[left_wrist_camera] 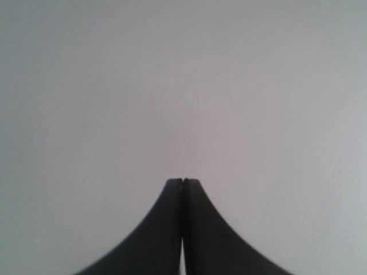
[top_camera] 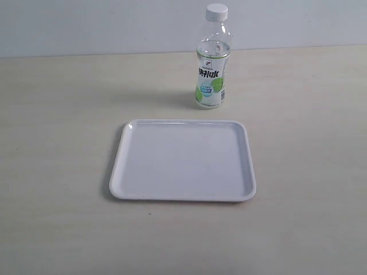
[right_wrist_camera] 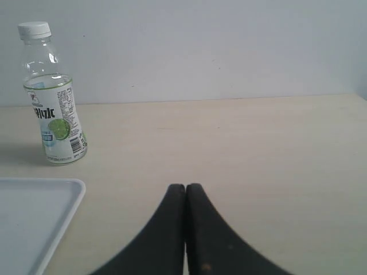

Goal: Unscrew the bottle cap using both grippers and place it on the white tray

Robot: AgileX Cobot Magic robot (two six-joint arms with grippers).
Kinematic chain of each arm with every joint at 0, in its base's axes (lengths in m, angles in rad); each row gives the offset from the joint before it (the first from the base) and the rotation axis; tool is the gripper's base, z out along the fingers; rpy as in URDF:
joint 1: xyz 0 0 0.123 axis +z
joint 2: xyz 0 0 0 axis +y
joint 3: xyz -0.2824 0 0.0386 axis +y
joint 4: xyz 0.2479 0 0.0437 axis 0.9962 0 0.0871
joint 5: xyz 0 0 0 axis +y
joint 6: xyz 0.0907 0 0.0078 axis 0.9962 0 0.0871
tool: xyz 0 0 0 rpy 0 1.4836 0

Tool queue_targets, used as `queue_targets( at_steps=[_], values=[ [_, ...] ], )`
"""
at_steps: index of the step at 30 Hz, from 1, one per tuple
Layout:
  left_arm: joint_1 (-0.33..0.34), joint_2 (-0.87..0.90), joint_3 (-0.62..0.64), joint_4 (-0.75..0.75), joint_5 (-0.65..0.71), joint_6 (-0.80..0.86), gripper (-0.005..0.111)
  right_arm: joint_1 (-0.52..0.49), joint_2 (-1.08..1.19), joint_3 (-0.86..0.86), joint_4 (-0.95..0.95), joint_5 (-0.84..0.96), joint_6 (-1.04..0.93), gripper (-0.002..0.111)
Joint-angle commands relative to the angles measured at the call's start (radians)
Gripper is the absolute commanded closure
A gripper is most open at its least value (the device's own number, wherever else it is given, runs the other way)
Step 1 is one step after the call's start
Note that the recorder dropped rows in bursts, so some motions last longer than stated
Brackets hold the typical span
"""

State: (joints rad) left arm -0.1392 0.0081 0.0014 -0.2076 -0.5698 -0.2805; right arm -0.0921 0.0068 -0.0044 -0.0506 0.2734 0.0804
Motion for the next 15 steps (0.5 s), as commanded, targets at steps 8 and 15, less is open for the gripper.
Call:
queue_targets(
  at_steps=[8,15],
  values=[
    [0.001,0.486,-0.233,0.221,-0.17,-0.021,0.107,-0.006,-0.007,0.004,0.0,-0.009,0.0,0.108],
    [0.001,1.085,-0.46,0.652,-0.301,-0.183,0.107,-0.006,-0.007,0.004,0.0,-0.009,0.0,0.108]
  ],
)
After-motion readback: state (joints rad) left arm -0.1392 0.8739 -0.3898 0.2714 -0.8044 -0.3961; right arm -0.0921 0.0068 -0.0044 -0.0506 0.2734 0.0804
